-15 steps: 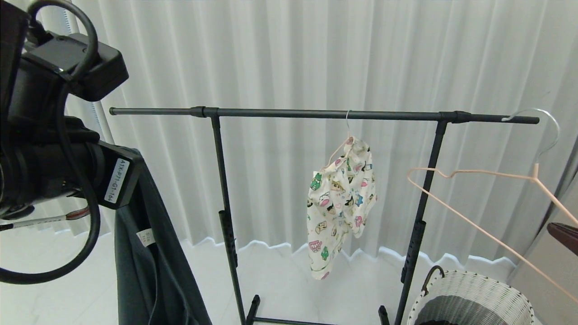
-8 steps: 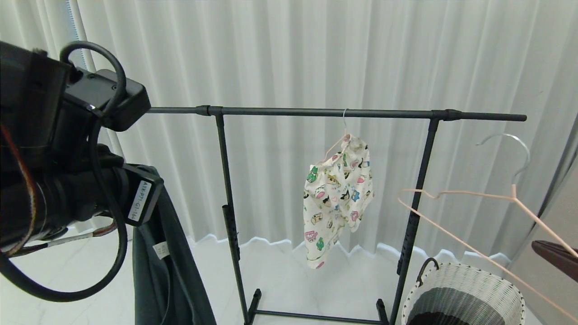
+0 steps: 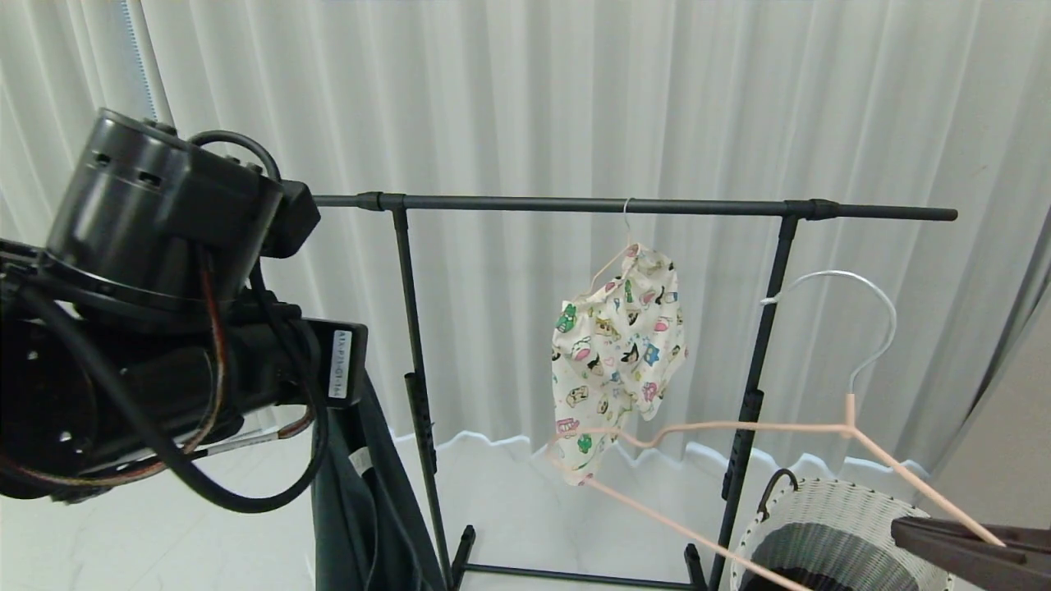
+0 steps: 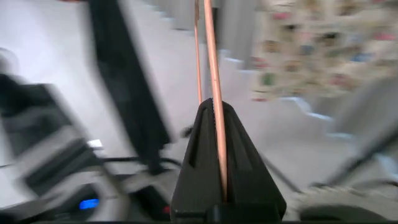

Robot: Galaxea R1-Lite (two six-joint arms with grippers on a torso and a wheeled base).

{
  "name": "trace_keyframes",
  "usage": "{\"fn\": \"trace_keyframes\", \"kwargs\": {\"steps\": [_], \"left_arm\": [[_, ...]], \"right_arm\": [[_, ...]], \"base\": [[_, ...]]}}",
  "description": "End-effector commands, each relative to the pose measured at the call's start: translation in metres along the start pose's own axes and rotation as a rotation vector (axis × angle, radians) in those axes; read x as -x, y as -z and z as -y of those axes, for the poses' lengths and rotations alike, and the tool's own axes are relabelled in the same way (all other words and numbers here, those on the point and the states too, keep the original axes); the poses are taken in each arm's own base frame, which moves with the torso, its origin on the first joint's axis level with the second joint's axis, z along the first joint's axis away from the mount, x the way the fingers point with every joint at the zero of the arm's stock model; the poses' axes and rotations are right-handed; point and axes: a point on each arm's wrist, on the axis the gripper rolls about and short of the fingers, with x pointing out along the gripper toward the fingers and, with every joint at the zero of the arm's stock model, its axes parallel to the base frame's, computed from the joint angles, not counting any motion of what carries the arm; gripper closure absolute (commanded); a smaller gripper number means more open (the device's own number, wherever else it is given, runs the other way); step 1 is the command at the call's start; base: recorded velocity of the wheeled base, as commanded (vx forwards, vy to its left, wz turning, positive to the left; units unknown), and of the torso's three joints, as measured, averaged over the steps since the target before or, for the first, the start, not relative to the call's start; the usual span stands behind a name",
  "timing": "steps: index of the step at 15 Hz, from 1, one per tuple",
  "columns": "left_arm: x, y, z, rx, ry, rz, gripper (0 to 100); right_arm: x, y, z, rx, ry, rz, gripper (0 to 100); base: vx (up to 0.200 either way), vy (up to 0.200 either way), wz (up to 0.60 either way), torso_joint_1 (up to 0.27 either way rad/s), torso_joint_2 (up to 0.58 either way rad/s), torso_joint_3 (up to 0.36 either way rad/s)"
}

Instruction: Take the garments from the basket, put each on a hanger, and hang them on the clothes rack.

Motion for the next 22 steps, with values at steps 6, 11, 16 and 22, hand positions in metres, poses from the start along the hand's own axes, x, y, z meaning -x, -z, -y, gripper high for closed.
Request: {"fn": "trace_keyframes", "kwargs": {"steps": [6,11,16,22], "left_arm": [[-0.001,-0.002,0.028,0.085,0.071,-0.006,100],[0.002,-0.005,0.029,0.095,0.082,0.008,100],[0.003,-0.007,0.030,0.098,0.084,0.013,100],[0.009,-0.017,0.030,0.144,0.101,0.043,100]], "right_arm": [[-0.059,-0.017,-0.013,-0.048,-0.209,0.009,100],[-0.085,-0.030,-0.005,-0.040,-0.162,0.070,100],[-0.098,-0.043,-0.003,-0.030,-0.160,0.106,100],[-0.122,-0.043,-0.008,-0.023,-0.192,0.097,100]], "base": [[0.000,0.000,0.00,0.000,0.00,0.000],[0.000,0.000,0.00,0.000,0.00,0.000],[0.000,0.000,0.00,0.000,0.00,0.000],[0.000,0.000,0.00,0.000,0.00,0.000]]}}
